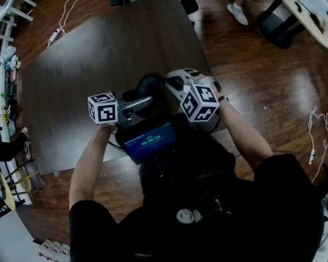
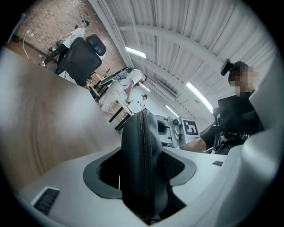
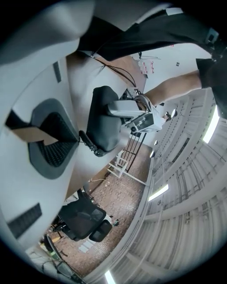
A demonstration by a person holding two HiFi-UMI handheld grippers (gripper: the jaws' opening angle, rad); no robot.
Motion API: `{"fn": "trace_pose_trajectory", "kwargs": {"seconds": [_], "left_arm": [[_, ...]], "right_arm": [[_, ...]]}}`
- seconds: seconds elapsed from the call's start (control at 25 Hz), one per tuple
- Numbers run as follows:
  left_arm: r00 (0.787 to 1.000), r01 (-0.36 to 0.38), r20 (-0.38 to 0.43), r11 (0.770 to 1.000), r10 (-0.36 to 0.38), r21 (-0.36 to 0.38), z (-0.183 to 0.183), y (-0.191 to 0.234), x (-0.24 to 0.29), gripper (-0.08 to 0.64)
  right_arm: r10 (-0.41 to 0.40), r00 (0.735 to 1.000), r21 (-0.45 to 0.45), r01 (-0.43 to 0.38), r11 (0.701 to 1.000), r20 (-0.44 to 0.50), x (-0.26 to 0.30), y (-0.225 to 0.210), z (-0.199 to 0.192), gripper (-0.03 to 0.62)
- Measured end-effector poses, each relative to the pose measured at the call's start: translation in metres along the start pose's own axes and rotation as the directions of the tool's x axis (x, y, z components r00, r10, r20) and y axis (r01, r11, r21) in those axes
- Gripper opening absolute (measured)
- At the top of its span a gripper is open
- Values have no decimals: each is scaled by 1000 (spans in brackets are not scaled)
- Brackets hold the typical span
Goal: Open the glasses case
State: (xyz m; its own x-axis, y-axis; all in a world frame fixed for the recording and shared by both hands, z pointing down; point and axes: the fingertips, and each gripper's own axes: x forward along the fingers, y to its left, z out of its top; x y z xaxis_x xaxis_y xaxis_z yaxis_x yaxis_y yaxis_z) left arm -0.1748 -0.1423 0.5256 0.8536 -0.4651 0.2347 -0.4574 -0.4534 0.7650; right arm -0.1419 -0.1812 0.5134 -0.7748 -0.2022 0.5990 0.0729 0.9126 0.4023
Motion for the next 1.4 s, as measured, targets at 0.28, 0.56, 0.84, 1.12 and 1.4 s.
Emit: {"fn": "trace_pose_trajectory", "kwargs": {"seconds": [0.28, 0.56, 0.84, 1.12, 1.4], "left_arm": [[992, 33, 128, 991, -16, -132, 5, -1, -1, 253], [995, -45, 90, 995, 53, -85, 6, 9, 9, 254], [984, -160, 55, 979, 167, -123, -6, 37, 20, 256], [908, -380, 134, 914, 397, -140, 0, 82, -10, 268], [892, -430, 93, 893, 443, -135, -11, 91, -3, 321]], "right_arm": [[20, 1000, 49, -21, 999, 15, 0, 3, 8, 17], [-27, 1000, 139, 28, 990, -10, 3, -9, -11, 17], [-54, 986, 249, 92, 964, -155, 7, -14, -65, 37], [25, 990, 384, 29, 923, -135, 6, 0, -72, 127], [54, 992, 370, -8, 929, -114, 17, 16, -63, 129]]}}
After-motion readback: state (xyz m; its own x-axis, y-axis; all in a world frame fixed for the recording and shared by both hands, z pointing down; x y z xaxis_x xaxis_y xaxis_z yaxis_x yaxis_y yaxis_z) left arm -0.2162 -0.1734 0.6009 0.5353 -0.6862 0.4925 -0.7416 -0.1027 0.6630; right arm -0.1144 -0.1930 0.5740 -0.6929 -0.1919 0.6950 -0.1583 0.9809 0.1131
